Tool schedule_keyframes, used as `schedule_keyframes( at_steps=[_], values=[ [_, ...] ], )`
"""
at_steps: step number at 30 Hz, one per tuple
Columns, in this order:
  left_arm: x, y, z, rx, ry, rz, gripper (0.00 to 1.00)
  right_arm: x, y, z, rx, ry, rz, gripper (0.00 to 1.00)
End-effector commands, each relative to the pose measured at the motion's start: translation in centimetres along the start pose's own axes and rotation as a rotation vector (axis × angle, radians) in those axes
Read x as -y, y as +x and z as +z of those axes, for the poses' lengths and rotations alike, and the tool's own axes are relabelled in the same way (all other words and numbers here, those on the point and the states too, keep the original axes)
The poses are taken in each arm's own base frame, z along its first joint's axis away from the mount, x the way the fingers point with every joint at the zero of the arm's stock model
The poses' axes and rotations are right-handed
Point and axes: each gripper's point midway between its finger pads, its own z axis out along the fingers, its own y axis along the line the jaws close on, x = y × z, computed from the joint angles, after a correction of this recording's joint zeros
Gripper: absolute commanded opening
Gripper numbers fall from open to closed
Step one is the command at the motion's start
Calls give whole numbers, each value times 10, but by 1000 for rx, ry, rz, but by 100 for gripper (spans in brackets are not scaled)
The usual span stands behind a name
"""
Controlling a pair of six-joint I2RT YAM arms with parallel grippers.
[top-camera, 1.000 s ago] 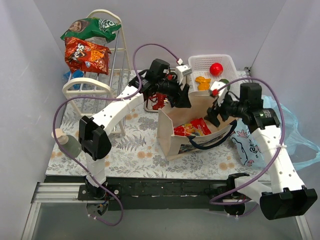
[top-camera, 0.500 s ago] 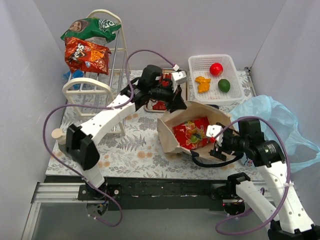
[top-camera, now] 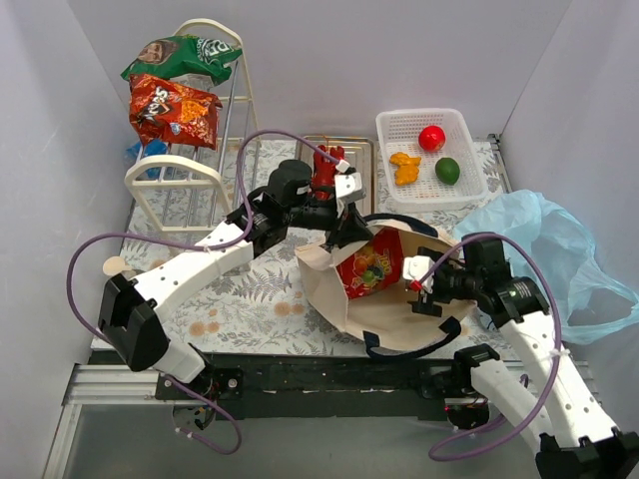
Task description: Untie the knot of the grocery bags and take out the mixed food
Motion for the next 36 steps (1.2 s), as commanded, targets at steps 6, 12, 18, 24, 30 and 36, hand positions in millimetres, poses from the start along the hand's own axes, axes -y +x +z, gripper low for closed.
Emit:
schedule_keyframes(
  at_steps=[6, 12, 18, 24, 30, 36],
  values=[
    [-39, -30, 11, 112, -48, -147, 0, 23, -54, 45, 169, -81, -307, 85],
    [-67, -29, 0, 110, -42, -197, 0, 12, -40, 94, 131, -153, -402, 86],
    [-86, -18, -5, 62, 17, -257, 0, 47, -22, 130, 59, -45, -371, 87],
    [-94, -8, -3, 40, 26, -260, 0, 64, 9, 164, -74, -26, -358, 85],
    [-107, -6, -2, 44, 6, -264, 0, 67, 32, 172, -161, -17, -361, 55],
    [-111, -5, 2, 61, 9, -268, 0, 68, -2, 137, -121, -19, -296, 8]
  ],
)
